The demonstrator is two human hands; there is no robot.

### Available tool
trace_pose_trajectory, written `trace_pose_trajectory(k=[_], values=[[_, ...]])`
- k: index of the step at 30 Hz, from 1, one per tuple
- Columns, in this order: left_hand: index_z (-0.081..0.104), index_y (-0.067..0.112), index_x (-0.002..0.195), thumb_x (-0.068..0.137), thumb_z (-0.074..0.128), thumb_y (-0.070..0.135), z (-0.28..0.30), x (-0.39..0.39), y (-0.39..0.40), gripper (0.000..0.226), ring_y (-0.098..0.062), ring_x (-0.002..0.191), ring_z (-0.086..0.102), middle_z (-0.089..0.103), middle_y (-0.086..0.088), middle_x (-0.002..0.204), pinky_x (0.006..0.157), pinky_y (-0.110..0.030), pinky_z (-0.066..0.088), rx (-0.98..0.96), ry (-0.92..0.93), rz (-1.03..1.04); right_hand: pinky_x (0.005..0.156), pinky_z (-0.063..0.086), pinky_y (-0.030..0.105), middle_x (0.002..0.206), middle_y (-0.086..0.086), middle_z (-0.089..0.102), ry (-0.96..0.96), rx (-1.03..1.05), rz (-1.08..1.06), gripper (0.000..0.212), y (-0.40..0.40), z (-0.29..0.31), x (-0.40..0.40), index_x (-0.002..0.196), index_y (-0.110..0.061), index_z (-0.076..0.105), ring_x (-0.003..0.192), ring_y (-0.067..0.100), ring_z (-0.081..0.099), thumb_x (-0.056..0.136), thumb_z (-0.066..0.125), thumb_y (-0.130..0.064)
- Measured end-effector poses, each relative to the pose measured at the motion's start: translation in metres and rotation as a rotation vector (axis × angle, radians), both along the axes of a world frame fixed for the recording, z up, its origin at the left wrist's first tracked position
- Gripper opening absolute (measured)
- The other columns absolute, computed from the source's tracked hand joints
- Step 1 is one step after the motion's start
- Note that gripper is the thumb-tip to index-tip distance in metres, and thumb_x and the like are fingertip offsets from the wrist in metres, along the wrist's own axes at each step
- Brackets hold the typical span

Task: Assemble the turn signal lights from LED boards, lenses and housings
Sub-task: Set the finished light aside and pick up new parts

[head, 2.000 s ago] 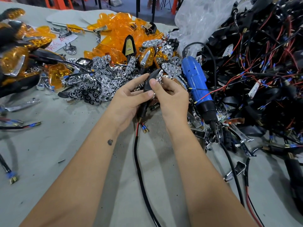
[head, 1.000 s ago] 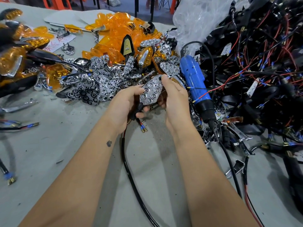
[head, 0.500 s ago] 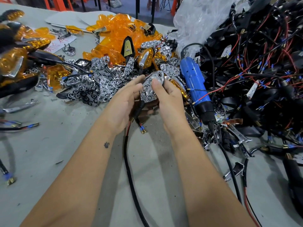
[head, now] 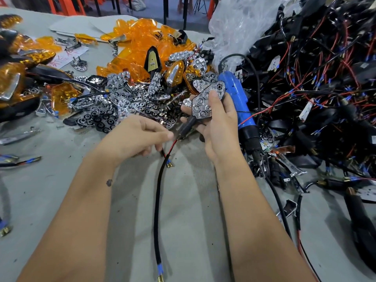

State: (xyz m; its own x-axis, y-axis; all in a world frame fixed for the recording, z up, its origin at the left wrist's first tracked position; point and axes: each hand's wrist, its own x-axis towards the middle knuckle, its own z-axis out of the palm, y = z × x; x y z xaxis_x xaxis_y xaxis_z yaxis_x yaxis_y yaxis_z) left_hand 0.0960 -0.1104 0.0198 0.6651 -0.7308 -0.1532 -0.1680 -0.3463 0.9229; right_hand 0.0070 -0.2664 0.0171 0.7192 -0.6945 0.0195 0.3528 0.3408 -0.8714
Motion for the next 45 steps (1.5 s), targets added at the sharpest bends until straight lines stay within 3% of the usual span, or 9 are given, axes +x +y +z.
trace_pose_trajectory(k=[7, 17, 25, 28, 31, 36, 39, 42, 45], values=[[0.079, 0.026, 0.069, 0.074, 0.085, 0.026, -0.003, -0.007, -0.009, 0.007, -0.003, 0.037, 0.042, 0.059, 0.007, 0.046, 0.041, -0.015, 0.034, 0.104, -0.142, -0.100, 0.064, 0.058, 0.038, 0.116, 0.030, 0.060, -0.018, -0.024, 0.009, 0.034, 0.000, -0.003, 0.001, 0.135, -0.009, 0.043, 0.073, 0.028, 0.073, 0.105, 0.048, -0.025], [0.077, 0.021, 0.069, 0.078, 0.082, 0.022, -0.005, -0.006, -0.010, 0.010, -0.023, 0.070, 0.063, 0.074, -0.007, 0.076, 0.084, -0.046, 0.054, 0.093, -0.226, -0.048, 0.072, 0.059, 0.036, 0.101, 0.007, 0.064, 0.017, -0.009, 0.063, 0.049, -0.001, -0.006, 0.003, 0.146, -0.009, 0.036, 0.079, 0.027, 0.073, 0.101, 0.054, -0.011], [0.075, 0.025, 0.065, 0.081, 0.080, 0.020, -0.009, -0.004, -0.010, 0.017, -0.011, 0.055, 0.050, 0.068, -0.006, 0.063, 0.063, -0.030, 0.045, 0.055, -0.244, 0.004, 0.074, 0.060, 0.035, 0.115, 0.022, 0.066, 0.008, -0.012, 0.075, 0.048, -0.001, -0.010, 0.006, 0.147, -0.006, 0.035, 0.080, 0.026, 0.073, 0.102, 0.051, -0.011], [0.074, 0.019, 0.067, 0.083, 0.078, 0.020, -0.011, -0.005, -0.009, 0.016, -0.018, 0.062, 0.056, 0.072, -0.012, 0.072, 0.068, -0.038, 0.053, 0.067, -0.260, 0.020, 0.074, 0.059, 0.033, 0.117, 0.021, 0.065, 0.030, -0.046, 0.073, 0.044, 0.000, -0.013, 0.007, 0.146, -0.007, 0.038, 0.082, 0.025, 0.074, 0.103, 0.050, -0.012], [0.074, 0.016, 0.072, 0.084, 0.077, 0.018, -0.011, -0.005, -0.009, 0.012, -0.010, 0.063, 0.060, 0.073, -0.006, 0.074, 0.070, -0.030, 0.054, 0.046, -0.252, 0.035, 0.080, 0.060, 0.038, 0.104, 0.012, 0.071, 0.039, -0.074, 0.055, 0.032, -0.002, -0.015, 0.007, 0.136, -0.010, 0.047, 0.086, 0.026, 0.073, 0.104, 0.049, -0.013], [0.073, 0.017, 0.079, 0.088, 0.073, 0.021, -0.011, 0.003, -0.002, 0.010, 0.002, 0.051, 0.052, 0.065, 0.011, 0.059, 0.053, -0.010, 0.039, -0.010, -0.135, 0.066, 0.105, 0.049, 0.047, 0.154, 0.009, 0.042, 0.145, -0.048, -0.016, 0.063, -0.002, -0.014, 0.009, 0.154, -0.017, 0.031, 0.132, 0.029, 0.053, 0.099, 0.061, -0.027], [0.073, 0.020, 0.078, 0.088, 0.073, 0.020, -0.011, 0.008, 0.001, 0.011, -0.003, 0.052, 0.046, 0.062, 0.009, 0.059, 0.054, -0.018, 0.036, 0.017, -0.092, 0.056, 0.105, 0.050, 0.046, 0.158, 0.010, 0.035, 0.148, -0.033, -0.038, 0.067, -0.002, -0.013, 0.009, 0.155, -0.018, 0.028, 0.134, 0.029, 0.050, 0.098, 0.062, -0.028], [0.076, 0.022, 0.073, 0.084, 0.077, 0.016, -0.012, 0.009, 0.001, 0.012, 0.001, 0.052, 0.053, 0.068, 0.007, 0.061, 0.053, -0.012, 0.041, -0.020, -0.087, 0.104, 0.105, 0.050, 0.045, 0.160, 0.006, 0.032, 0.153, -0.049, -0.049, 0.070, -0.001, -0.014, 0.008, 0.156, -0.019, 0.025, 0.134, 0.025, 0.050, 0.098, 0.062, -0.029], [0.078, 0.026, 0.071, 0.080, 0.080, 0.018, -0.013, 0.007, 0.001, 0.012, -0.008, 0.062, 0.057, 0.074, -0.006, 0.073, 0.067, -0.022, 0.045, -0.063, -0.093, 0.123, 0.106, 0.049, 0.045, 0.162, 0.004, 0.028, 0.171, -0.070, -0.034, 0.074, 0.000, -0.016, 0.008, 0.158, -0.021, 0.020, 0.130, 0.023, 0.054, 0.098, 0.062, -0.030]])
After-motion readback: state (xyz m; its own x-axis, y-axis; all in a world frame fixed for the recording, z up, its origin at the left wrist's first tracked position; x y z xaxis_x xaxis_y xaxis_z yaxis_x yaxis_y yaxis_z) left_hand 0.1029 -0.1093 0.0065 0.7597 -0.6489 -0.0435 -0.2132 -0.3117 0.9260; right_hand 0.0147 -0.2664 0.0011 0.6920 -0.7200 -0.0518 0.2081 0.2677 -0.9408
